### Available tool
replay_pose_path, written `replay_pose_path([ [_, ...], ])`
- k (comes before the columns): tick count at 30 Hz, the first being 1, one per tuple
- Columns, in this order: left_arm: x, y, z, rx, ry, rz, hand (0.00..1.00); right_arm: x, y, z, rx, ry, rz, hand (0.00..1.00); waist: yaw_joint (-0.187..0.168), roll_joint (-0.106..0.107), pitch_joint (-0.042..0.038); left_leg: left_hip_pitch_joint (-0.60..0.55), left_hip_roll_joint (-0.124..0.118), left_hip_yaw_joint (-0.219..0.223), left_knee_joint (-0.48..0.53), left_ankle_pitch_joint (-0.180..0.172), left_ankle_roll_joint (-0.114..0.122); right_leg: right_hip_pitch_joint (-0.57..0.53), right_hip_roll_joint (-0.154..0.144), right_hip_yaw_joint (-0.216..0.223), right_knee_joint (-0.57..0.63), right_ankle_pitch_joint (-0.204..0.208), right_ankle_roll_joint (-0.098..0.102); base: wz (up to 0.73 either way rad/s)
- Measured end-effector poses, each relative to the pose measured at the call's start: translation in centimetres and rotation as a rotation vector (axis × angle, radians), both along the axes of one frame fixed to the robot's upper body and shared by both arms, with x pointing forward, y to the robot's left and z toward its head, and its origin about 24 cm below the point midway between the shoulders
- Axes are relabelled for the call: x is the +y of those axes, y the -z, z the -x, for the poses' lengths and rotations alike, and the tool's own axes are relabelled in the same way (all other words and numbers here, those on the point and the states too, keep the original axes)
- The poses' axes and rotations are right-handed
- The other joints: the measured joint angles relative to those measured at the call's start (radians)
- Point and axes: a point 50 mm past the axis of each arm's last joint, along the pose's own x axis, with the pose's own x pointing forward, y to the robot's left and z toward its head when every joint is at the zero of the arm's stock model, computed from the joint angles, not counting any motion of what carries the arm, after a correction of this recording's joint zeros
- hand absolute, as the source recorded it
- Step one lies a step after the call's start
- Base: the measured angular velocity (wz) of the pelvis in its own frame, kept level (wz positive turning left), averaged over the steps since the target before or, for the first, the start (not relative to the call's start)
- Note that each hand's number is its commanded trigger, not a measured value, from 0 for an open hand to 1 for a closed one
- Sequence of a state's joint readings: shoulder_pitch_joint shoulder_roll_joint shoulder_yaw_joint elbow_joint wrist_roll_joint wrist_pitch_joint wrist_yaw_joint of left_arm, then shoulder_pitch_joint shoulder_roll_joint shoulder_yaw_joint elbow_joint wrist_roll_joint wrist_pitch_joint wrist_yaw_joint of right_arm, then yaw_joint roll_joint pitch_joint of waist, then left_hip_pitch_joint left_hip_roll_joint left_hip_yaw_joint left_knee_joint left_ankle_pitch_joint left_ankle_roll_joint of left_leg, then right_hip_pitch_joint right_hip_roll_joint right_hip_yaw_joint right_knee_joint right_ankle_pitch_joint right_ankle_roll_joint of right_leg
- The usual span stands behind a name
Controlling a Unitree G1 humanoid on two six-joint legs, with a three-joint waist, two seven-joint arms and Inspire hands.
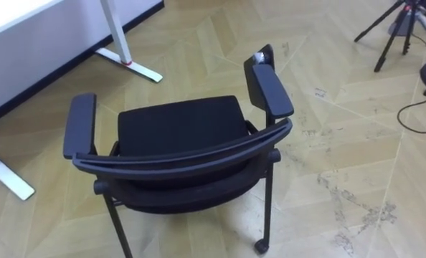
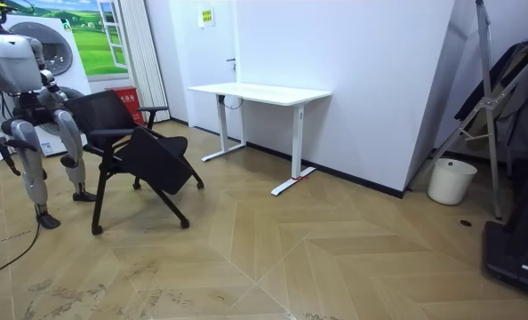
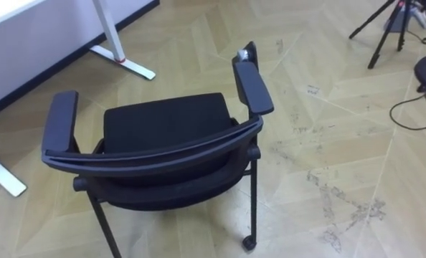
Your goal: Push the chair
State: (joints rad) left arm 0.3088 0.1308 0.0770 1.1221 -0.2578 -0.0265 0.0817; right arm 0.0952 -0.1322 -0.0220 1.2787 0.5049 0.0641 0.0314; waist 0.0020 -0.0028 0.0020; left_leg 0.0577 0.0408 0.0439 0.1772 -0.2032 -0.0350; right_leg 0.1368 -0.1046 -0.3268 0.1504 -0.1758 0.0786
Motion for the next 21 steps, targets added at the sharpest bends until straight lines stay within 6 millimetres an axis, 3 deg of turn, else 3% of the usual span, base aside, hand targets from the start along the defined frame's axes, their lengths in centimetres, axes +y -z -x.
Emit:
replay_pose_path([
  [4,-0.2,0.0,1.8,0.076,-0.003,0.011,0.0,-0.1,0.0,-0.3,0.004,0.001,0.01,0.0,0.034,0.003,0.0017,-0.023,-0.002,-0.04,0.026,-0.001,0.0,0.01,0.0,-0.038,0.0,0.0,0.0,0.29],
  [8,-0.3,-0.1,2.9,0.116,-0.02,-0.002,0.0,-0.4,-0.2,-1.1,-0.014,-0.005,0.017,0.0,0.037,0.008,0.0097,-0.033,-0.009,-0.078,0.042,-0.002,-0.001,0.033,0.0,-0.067,-0.003,-0.004,0.005,0.31],
  [10,-0.2,-0.1,3.2,0.128,-0.025,-0.022,0.0,-0.9,-0.3,-1.3,-0.018,-0.007,0.027,0.0,0.044,0.011,0.0091,-0.045,-0.019,-0.093,0.056,-0.002,-0.002,0.042,-0.003,-0.077,-0.016,-0.016,-0.002,0.2],
  [14,0.8,-0.4,2.4,0.099,-0.055,-0.099,0.0,-1.4,-0.3,-0.7,0.005,-0.001,0.043,0.0,0.058,0.021,0.0057,-0.057,-0.021,-0.109,0.065,-0.001,-0.002,0.037,-0.003,-0.087,-0.014,-0.027,-0.005,0.2],
  [17,2.6,-1.3,1.5,0.049,-0.117,-0.231,0.0,-1.7,-0.4,-0.7,0.006,0.012,0.062,0.0,0.06,0.015,0.0012,-0.067,-0.022,-0.113,0.066,-0.001,-0.003,0.037,-0.002,-0.091,-0.012,-0.032,-0.006,0.11],
  [21,4.2,-2.7,-1.3,-0.074,-0.09,-0.381,0.0,-2.5,-0.6,-0.7,-0.012,0.03,0.1,0.0,0.086,0.017,-0.0021,-0.064,-0.032,-0.113,0.077,0.0,-0.002,0.045,-0.01,-0.103,-0.001,-0.032,-0.005,0.13],
])
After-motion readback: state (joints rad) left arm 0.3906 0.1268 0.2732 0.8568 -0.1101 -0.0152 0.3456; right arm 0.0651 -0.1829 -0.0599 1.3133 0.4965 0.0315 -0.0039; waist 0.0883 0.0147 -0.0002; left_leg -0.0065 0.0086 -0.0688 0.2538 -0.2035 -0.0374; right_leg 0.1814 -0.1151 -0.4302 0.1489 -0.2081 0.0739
